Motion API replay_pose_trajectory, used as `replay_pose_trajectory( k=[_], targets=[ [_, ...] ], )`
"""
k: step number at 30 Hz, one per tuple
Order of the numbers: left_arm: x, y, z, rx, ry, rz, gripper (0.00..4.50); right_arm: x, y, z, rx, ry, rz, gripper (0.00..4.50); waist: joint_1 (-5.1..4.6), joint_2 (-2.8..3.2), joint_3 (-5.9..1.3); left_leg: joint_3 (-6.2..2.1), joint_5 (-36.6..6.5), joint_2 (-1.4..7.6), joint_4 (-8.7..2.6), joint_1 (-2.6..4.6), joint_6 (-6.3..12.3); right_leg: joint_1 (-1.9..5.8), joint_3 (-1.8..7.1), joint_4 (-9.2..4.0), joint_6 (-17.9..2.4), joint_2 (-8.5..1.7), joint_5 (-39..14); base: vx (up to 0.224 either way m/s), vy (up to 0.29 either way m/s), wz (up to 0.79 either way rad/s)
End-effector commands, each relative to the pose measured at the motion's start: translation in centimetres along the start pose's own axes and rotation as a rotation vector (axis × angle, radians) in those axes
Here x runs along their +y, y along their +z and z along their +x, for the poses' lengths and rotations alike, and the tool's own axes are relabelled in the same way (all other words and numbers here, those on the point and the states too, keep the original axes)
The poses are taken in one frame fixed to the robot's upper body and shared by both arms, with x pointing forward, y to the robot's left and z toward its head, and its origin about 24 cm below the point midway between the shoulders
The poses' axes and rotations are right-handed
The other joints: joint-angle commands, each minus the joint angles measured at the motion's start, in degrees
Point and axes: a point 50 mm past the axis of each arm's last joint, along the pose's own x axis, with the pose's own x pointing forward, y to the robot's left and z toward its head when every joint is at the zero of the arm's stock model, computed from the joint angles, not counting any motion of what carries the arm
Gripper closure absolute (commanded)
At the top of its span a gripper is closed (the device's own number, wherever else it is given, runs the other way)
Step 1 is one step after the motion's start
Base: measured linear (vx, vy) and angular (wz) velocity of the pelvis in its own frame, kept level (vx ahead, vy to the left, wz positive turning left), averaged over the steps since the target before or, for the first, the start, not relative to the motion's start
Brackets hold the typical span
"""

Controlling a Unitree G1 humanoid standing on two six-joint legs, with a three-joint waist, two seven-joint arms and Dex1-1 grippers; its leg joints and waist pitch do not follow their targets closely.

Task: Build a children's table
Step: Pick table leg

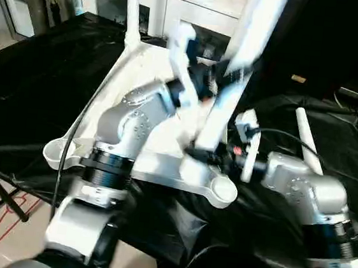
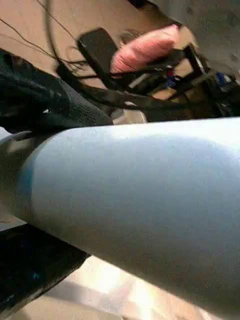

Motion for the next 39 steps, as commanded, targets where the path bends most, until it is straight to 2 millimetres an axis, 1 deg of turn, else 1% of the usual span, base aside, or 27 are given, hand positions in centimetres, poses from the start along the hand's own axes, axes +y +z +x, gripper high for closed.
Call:
replay_pose_trajectory(
  k=[1, 2, 3, 4, 6, 7, 8, 9, 10, 11, 12, 13, 14, 16, 17, 19, 20, 21, 22, 23, 25, 27, 28, 30, 33, 34, 39],
  targets=[
    [0.7, 0.9, -0.4, -0.072, 0.065, -0.015, 1.56, -0.7, 0.9, -0.6, -0.134, -0.13, -0.038, 2.6, -0.2, 0.83, -4.72, 0.29, -7.19, 0.74, -3.32, 0.61, -0.24, 3.53, 1.95, -3.59, -11.58, -3.64, -5.33, 0.0, 0.0, 0.0],
    [0.9, 1.0, -0.5, -0.084, 0.069, -0.024, 1.56, -0.9, 0.9, -0.6, -0.154, -0.162, -0.042, 2.6, -0.27, 0.72, -4.76, 0.27, -7.3, 0.65, -3.34, 0.62, -0.4, 3.53, 1.91, -3.57, -11.51, -3.57, -5.65, 0.0, 0.0, 0.0],
    [1.4, 1.4, -1.2, -0.09, 0.051, -0.014, 1.56, -1.6, 0.7, -1.0, -0.16, -0.276, -0.086, 2.6, -0.33, 0.71, -4.76, 0.26, -7.67, 0.58, -3.4, 0.69, -0.53, 3.6, 1.84, -3.63, -11.24, -3.45, -6.44, 0.0, 0.0, 0.0],
    [1.4, 1.4, -1.2, -0.09, 0.051, -0.014, 1.56, -1.6, 0.7, -1.0, -0.16, -0.276, -0.086, 2.6, -0.3, 0.89, -4.72, 0.22, -7.2, 0.55, -3.5, 0.69, -1.11, 3.46, 1.88, -3.63, -10.52, -3.44, -6.96, 0.0, 0.0, 0.0],
    [1.5, 1.4, -1.5, -0.068, 0.022, 0.01, 1.56, -2.0, 0.6, -1.3, -0.16, -0.322, -0.092, 2.6, -0.54, 0.84, -4.7, 0.25, -7.61, 0.42, -3.51, 0.72, -1.09, 3.61, 1.87, -3.67, -10.36, -3.25, -6.82, 0.0, 0.0, 0.0],
    [1.3, 0.7, -2.4, 0.047, -0.067, 0.079, 1.56, -2.8, 0.4, -2.0, -0.149, -0.416, -0.11, 2.6, -0.69, 1.15, -4.72, 0.23, -7.66, 0.44, -3.55, 0.75, -1.06, 3.56, 1.89, -3.61, -10.25, -3.22, -6.78, 0.0, 0.0, 0.0],
    [1.2, -0.4, -3.4, 0.178, -0.152, 0.153, 1.56, -3.3, 0.3, -2.6, -0.145, -0.484, -0.119, 2.6, -0.69, 1.04, -4.65, 0.18, -7.31, 0.43, -3.65, 0.82, -1.01, 3.41, 1.87, -3.78, -9.86, -3.34, -7.3, 0.0, 0.0, 0.0],
    [1.2, -0.4, -3.4, 0.178, -0.152, 0.153, 1.56, -3.3, 0.3, -2.6, -0.145, -0.484, -0.119, 2.6, -0.86, 1.48, -4.67, 0.14, -7.59, 0.56, -3.83, 1.01, -1.39, 3.16, 1.9, -3.65, -9.07, -3.22, -8.6, 0.0, 0.0, 0.0],
    [1.1, -1.5, -4.6, 0.316, -0.239, 0.186, 1.56, -3.7, 0.2, -3.3, -0.139, -0.546, -0.137, 2.6, -1.0, 1.58, -4.73, 0.21, -7.66, 0.52, -3.81, 1.2, -1.72, 3.07, 1.94, -3.59, -8.74, -3.1, -8.49, 0.0, 0.0, 0.0],
    [1.0, -2.4, -5.6, 0.41, -0.298, 0.207, 1.56, -3.9, 0.2, -3.8, -0.135, -0.571, -0.144, 2.6, -1.19, 1.83, -4.67, 0.24, -7.34, 0.5, -3.91, 1.09, -1.96, 3.18, 2.03, -3.48, -8.76, -3.08, -7.71, 0.0, 0.0, 0.0],
    [1.0, -2.9, -6.2, 0.456, -0.328, 0.215, 1.56, -3.9, 0.2, -4.0, -0.134, -0.578, -0.146, 2.6, -1.28, 1.83, -4.64, 0.31, -7.47, 0.5, -3.92, 1.09, -1.94, 3.16, 2.07, -3.47, -8.82, -2.99, -7.44, 0.0, 0.0, 0.0],
    [0.9, -3.3, -6.6, 0.489, -0.347, 0.218, 1.56, -3.8, 0.2, -4.2, -0.128, -0.58, -0.151, 2.6, -1.38, 1.92, -4.69, 0.4, -7.52, 0.48, -3.82, 1.01, -2.16, 3.34, 2.13, -3.29, -9.4, -3.04, -5.98, 0.0, 0.0, 0.0],
    [0.9, -3.6, -7.0, 0.52, -0.366, 0.22, 1.56, -3.8, 0.1, -4.4, -0.123, -0.582, -0.156, 2.6, -1.36, 2.25, -4.67, 0.4, -7.66, 0.51, -3.83, 1.05, -2.24, 3.3, 2.12, -3.29, -9.86, -3.05, -5.38, 0.0, 0.0, 0.0],
    [0.9, -4.2, -7.7, 0.574, -0.394, 0.226, 1.56, -3.8, 0.0, -4.6, -0.112, -0.582, -0.165, 2.6, -1.53, 1.97, -4.57, 0.35, -9.09, 0.48, -3.94, 0.88, -2.2, 3.48, 2.07, -3.38, -10.44, -3.12, -6.31, 0.0, 0.0, 0.0],
    [1.0, -5.1, -8.4, 0.648, -0.421, 0.243, 1.56, -3.7, -0.2, -4.8, -0.094, -0.578, -0.177, 2.6, -1.48, 1.91, -4.49, 0.3, -9.41, 0.44, -3.98, 0.86, -2.07, 3.5, 2.07, -3.6, -10.33, -3.22, -7.24, 0.0, 0.0, 0.0],
    [1.1, -6.1, -9.4, 0.733, -0.451, 0.26, 1.56, -3.6, -0.4, -5.0, -0.075, -0.572, -0.186, 2.6, -1.52, 1.96, -4.36, 0.29, -10.66, 0.47, -4.1, 0.85, -1.92, 3.54, 2.18, -3.95, -9.01, -3.28, -10.54, 0.0, 0.0, 0.0],
    [1.4, -7.4, -10.4, 0.823, -0.455, 0.268, 1.56, -3.5, -0.6, -5.1, -0.059, -0.568, -0.196, 2.6, -1.69, 2.28, -4.38, 0.26, -10.74, 0.45, -4.09, 0.82, -2.01, 3.52, 2.24, -3.8, -8.98, -3.3, -10.7, 0.0, 0.0, 0.0],
    [1.4, -7.4, -10.4, 0.823, -0.455, 0.268, 1.56, -3.5, -0.6, -5.1, -0.059, -0.568, -0.196, 2.6, -1.83, 2.16, -4.34, 0.31, -11.24, 0.46, -4.07, 0.93, -1.99, 3.33, 2.23, -4.09, -8.55, -3.19, -11.8, 0.0, 0.0, 0.0],
    [1.6, -8.5, -11.2, 0.889, -0.456, 0.276, 1.84, -3.4, -0.8, -5.2, -0.048, -0.567, -0.199, 2.6, -1.93, 2.14, -4.35, 0.33, -11.2, 0.41, -4.04, 0.86, -1.98, 3.37, 2.26, -4.07, -8.59, -3.21, -12.1, 0.0, 0.0, 0.0],
    [1.8, -9.5, -11.8, 0.943, -0.439, 0.27, 1.84, -3.4, -1.0, -5.2, -0.041, -0.571, -0.203, 2.6, -1.95, 2.58, -4.34, 0.28, -11.43, 0.45, -4.06, 0.93, -1.98, 3.21, 2.26, -4.21, -8.58, -3.22, -12.72, 0.0, 0.0, 0.0],
    [2.0, -10.1, -12.3, 0.978, -0.429, 0.26, 1.91, -3.4, -1.1, -5.1, -0.036, -0.575, -0.205, 2.6, -2.08, 2.4, -4.4, 0.3, -11.57, 0.42, -4.02, 0.91, -1.9, 3.21, 2.25, -4.21, -8.45, -3.15, -12.83, 0.0, 0.0, 0.0],
    [2.0, -10.5, -12.7, 1.005, -0.429, 0.241, 2.24, -3.4, -1.1, -5.1, -0.034, -0.579, -0.208, 2.6, -2.0, 2.58, -4.53, 0.26, -11.16, 0.53, -3.99, 0.86, -1.81, 3.23, 2.27, -4.09, -9.32, -3.34, -12.23, 0.0, 0.0, 0.0],
    [2.2, -10.6, -12.8, 1.025, -0.425, 0.26, 2.32, -3.3, -1.2, -5.0, -0.03, -0.573, -0.207, 2.6, -2.06, 2.56, -4.45, 0.26, -11.44, 0.53, -4.02, 0.89, -1.64, 3.14, 2.2, -4.15, -9.79, -3.17, -11.85, 0.0, 0.0, 0.0],
    [2.5, -10.8, -13.0, 1.049, -0.42, 0.281, 2.36, -3.1, -1.3, -4.9, -0.019, -0.563, -0.215, 2.6, -2.05, 2.61, -4.43, 0.28, -11.53, 0.41, -4.0, 0.85, -1.42, 3.17, 2.21, -4.26, -9.58, -3.13, -12.03, 0.0, 0.0, 0.0],
    [3.3, -11.1, -13.4, 1.093, -0.387, 0.336, 2.76, -3.0, -1.6, -4.7, -0.001, -0.548, -0.224, 2.6, -2.17, 2.55, -4.48, 0.23, -11.61, 0.36, -4.0, 0.75, -1.25, 3.27, 2.22, -4.28, -8.76, -3.15, -12.78, 0.0, 0.0, 0.0],
    [3.5, -11.1, -13.4, 1.094, -0.374, 0.336, 2.79, -2.9, -1.6, -4.6, -0.002, -0.545, -0.222, 2.6, -2.17, 2.78, -4.59, 0.18, -11.57, 0.44, -3.99, 0.84, -1.33, 3.25, 2.25, -4.26, -8.89, -3.34, -12.88, 0.0, 0.0, 0.0],
    [4.0, -11.0, -13.4, 1.089, -0.335, 0.359, 3.19, -2.8, -1.6, -4.5, -0.001, -0.54, -0.224, 2.6, -2.35, 2.85, -4.5, 0.21, -12.39, 0.43, -3.99, 0.77, -1.36, 3.12, 2.21, -4.36, -9.46, -3.29, -13.59, 0.0, 0.0, 0.0]
  ],
)
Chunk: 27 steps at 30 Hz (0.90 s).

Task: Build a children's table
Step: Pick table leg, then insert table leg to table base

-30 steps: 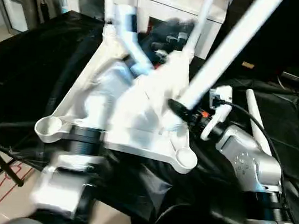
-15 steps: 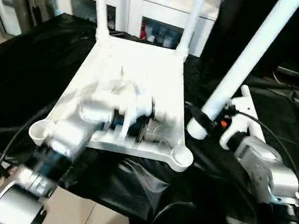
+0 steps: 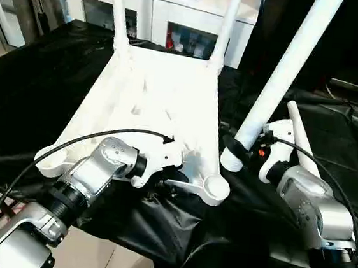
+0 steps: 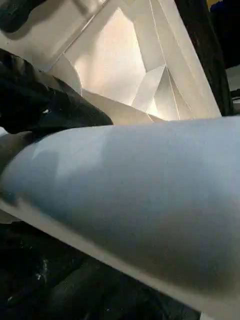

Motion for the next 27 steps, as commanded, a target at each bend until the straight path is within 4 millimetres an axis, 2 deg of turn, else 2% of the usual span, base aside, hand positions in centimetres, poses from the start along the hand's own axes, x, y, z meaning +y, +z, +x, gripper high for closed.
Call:
replay_pose_trajectory(
  k=[1, 6, 9, 12, 16, 19, 20, 22, 23, 24, 27],
  targets=[
    [0.5, -0.6, -0.3, 0.042, 0.037, -0.008, 3.32, 0.1, 0.4, -0.2, -0.007, 0.006, -0.019, 2.6, 0.06, 0.49, -4.03, 0.16, -12.68, 0.53, -3.79, 0.57, -1.19, 3.08, 2.06, -4.41, -9.36, -3.35, -13.96, 0.0, 0.0, 0.0],
    [0.7, -0.8, -0.8, 0.049, 0.026, -0.008, 3.69, 0.2, 0.3, -0.3, -0.004, 0.012, -0.022, 2.6, -0.1, 0.43, -3.98, 0.14, -12.93, 0.53, -3.83, 0.53, -1.07, 3.01, 2.04, -4.57, -9.13, -3.38, -15.03, 0.0, 0.0, 0.0],
    [0.6, -1.1, -1.1, 0.051, -0.007, -0.019, 3.81, 0.3, 0.3, -0.3, -0.003, 0.016, -0.023, 2.6, -0.17, 0.4, -4.06, 0.12, -12.36, 0.55, -3.83, 0.49, -0.98, 3.05, 2.05, -4.38, -9.48, -3.4, -13.84, 0.0, 0.0, 0.0],
    [0.5, -1.3, -1.3, 0.06, -0.02, -0.024, 4.13, 0.3, 0.3, -0.3, -0.002, 0.019, -0.023, 2.6, -0.28, 0.42, -4.0, 0.16, -12.54, 0.56, -3.83, 0.52, -0.81, 3.0, 2.06, -4.38, -9.76, -3.41, -13.78, 0.0, 0.0, 0.0],
    [0.2, -2.4, -1.9, 0.119, -0.022, -0.043, 4.47, 0.5, 0.5, -0.1, -0.004, 0.036, -0.021, 2.6, -0.41, 0.23, -4.07, 0.13, -11.99, 0.64, -3.88, 0.43, -0.83, 3.12, 2.06, -4.17, -10.02, -3.44, -12.9, 0.0, 0.0, 0.0],
    [0.2, -2.8, -2.3, 0.15, 0.011, -0.083, 4.5, 0.7, 0.7, 0.1, -0.011, 0.052, -0.015, 2.6, -0.75, 0.26, -4.01, 0.19, -11.74, 0.62, -3.85, 0.41, -0.69, 3.12, 2.06, -4.06, -10.52, -3.4, -12.02, 0.0, 0.0, 0.0],
    [0.2, -2.9, -2.5, 0.158, 0.037, -0.116, 4.5, 0.8, 0.7, 0.1, -0.013, 0.058, -0.015, 2.6, -0.82, 0.04, -3.95, 0.18, -11.87, 0.61, -3.86, 0.37, -0.56, 3.16, 2.04, -4.12, -10.5, -3.49, -12.89, 0.0, 0.0, 0.0],
    [0.6, -2.9, -2.7, 0.161, 0.114, -0.167, 4.5, 0.9, 0.9, 0.2, -0.021, 0.067, -0.002, 2.6, -1.07, 0.11, -3.85, 0.22, -12.55, 0.65, -3.84, 0.45, -0.61, 3.03, 2.03, -4.24, -10.29, -3.49, -14.72, 0.0, 0.0, 0.0],
    [0.8, -2.7, -2.6, 0.145, 0.149, -0.192, 4.5, 0.9, 1.0, 0.3, -0.024, 0.07, 0.001, 2.6, -1.14, -0.15, -3.77, 0.2, -13.04, 0.62, -3.84, 0.45, -0.49, 2.98, 1.98, -4.47, -9.99, -3.46, -16.24, 0.0, 0.0, 0.0],
    [0.8, -2.7, -2.6, 0.144, 0.151, -0.193, 4.5, 0.9, 1.0, 0.3, -0.024, 0.07, 0.001, 2.6, -1.24, -0.11, -3.68, 0.18, -13.32, 0.55, -3.86, 0.34, -0.47, 2.98, 1.94, -4.53, -9.72, -3.46, -17.32, 0.0, 0.0, 0.0],
    [0.7, -1.9, -2.1, 0.085, 0.178, -0.214, 4.5, 1.0, 1.2, 0.5, -0.03, 0.076, 0.006, 2.6, -1.4, -0.65, -3.7, 0.04, -13.0, 0.51, -3.9, -0.05, -0.42, 3.09, 1.8, -4.86, -8.11, -3.54, -20.31, 0.0, 0.0, 0.0]
  ],
)
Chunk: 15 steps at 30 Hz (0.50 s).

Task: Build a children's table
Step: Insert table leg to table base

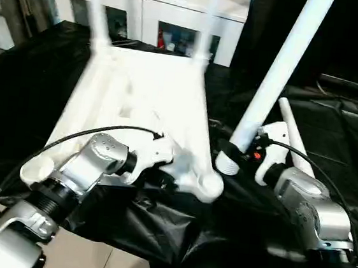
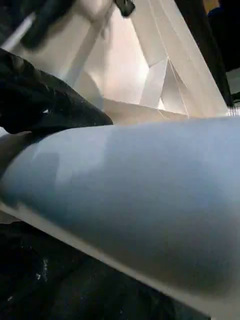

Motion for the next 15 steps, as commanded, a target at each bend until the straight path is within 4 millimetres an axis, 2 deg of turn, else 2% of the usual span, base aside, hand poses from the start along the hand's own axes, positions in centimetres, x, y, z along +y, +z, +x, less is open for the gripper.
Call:
replay_pose_trajectory(
  k=[1, 7, 9, 11, 12, 15],
  targets=[
    [0.2, -0.8, -0.3, 0.004, 0.076, -0.061, 4.5, 0.2, 1.5, 0.3, -0.045, 0.018, -0.019, 2.6, 0.7, -0.27, -3.69, 0.03, -12.86, 0.48, -3.85, 0.07, -0.37, 2.96, 1.83, -4.89, -7.92, -3.54, -20.6, 0.0, 0.0, 0.0],
    [-0.1, -0.1, 0.9, -0.083, 0.056, -0.025, 4.5, 1.0, 1.8, 1.2, -0.042, 0.092, 0.005, 2.6, 0.97, -0.58, -3.82, 0.23, -11.66, 0.61, -3.74, 0.35, 0.54, 2.66, 1.97, -4.67, -8.68, -3.43, -17.43, 0.0, 0.0, 0.0],
    [-0.2, 0.0, 1.0, -0.091, 0.052, -0.026, 4.5, 1.1, 1.8, 1.3, -0.031, 0.114, 0.009, 2.6, 1.21, -0.36, -3.8, 0.26, -12.04, 0.69, -3.76, 0.59, 0.55, 2.56, 2.02, -4.64, -8.98, -3.47, -16.99, 0.0, 0.0, 0.0],
    [-0.2, 0.0, 1.2, -0.086, 0.048, -0.032, 4.5, 1.2, 1.6, 1.5, -0.012, 0.135, 0.008, 2.6, 1.4, -0.42, -3.81, 0.28, -12.04, 0.72, -3.8, 0.55, 0.49, 2.61, 2.02, -4.57, -9.15, -3.48, -16.38, 0.0, 0.0, 0.0],
    [-0.2, 0.0, 1.3, -0.085, 0.046, -0.034, 4.5, 1.2, 1.5, 1.6, 0.003, 0.144, 0.006, 2.6, 1.48, -0.72, -3.79, 0.32, -12.04, 0.71, -3.83, 0.55, 0.42, 2.59, 2.01, -4.58, -9.0, -3.44, -16.48, 0.0, 0.0, 0.0],
    [0.0, 0.0, 1.5, -0.086, 0.053, -0.041, 4.5, 1.2, 0.9, 1.8, 0.056, 0.156, -0.012, 2.6, 1.84, -1.02, -3.75, 0.33, -11.83, 0.6, -3.81, 0.4, 0.33, 2.67, 1.99, -4.69, -8.42, -3.65, -18.13, 0.0, 0.0, 0.0]
  ],
)
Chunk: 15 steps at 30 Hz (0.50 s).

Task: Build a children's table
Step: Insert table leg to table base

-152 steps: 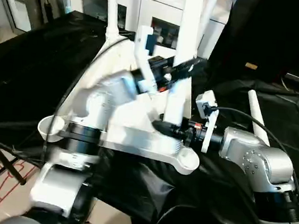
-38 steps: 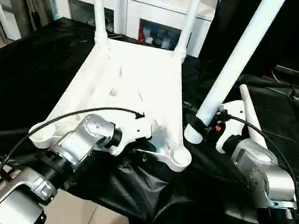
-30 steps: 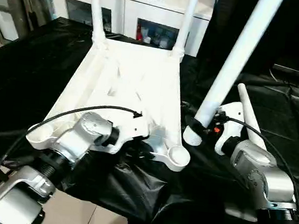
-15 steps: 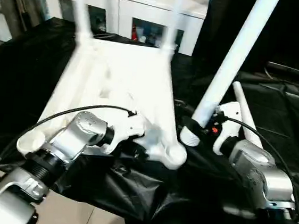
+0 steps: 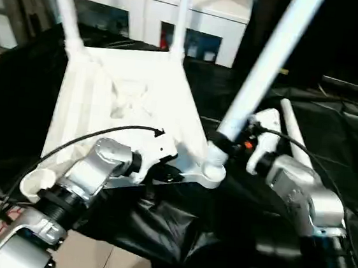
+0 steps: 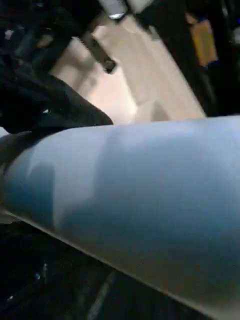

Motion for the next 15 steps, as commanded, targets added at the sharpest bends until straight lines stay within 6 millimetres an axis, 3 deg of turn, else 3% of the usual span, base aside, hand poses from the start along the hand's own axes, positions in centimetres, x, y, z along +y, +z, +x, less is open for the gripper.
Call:
replay_pose_trajectory(
  k=[1, 7, 15],
  targets=[
    [0.26, -0.53, 0.18, -0.01, 0.03, -0.049, 4.5, -0.34, 0.09, -0.13, 0.042, -0.002, -0.027, 2.6, 0.31, -0.81, -3.6, 0.29, -11.91, 0.58, -3.83, 0.31, 0.23, 2.73, 1.97, -4.74, -8.13, -3.57, -18.81, 0.0, 0.0, 0.0],
    [0.61, -0.49, 0.09, 0.003, 0.023, -0.045, 4.5, -0.48, -0.2, -0.44, 0.093, 0.011, -0.028, 2.6, 0.36, -1.2, -3.47, 0.17, -12.98, 0.54, -3.89, 0.27, 0.12, 2.47, 1.9, -5.3, -5.42, -3.73, -24.24, 0.0, 0.0, 0.0],
    [0.97, -0.5, -0.19, 0.012, 0.018, -0.039, 4.5, -0.9, -0.47, -0.97, 0.12, 0.004, -0.035, 2.6, 0.44, -1.28, -3.57, 0.14, -13.23, 0.61, -3.85, 0.33, 0.13, 2.27, 1.89, -5.39, -5.33, -3.76, -24.42, 0.0, 0.0, 0.0]
  ],
)
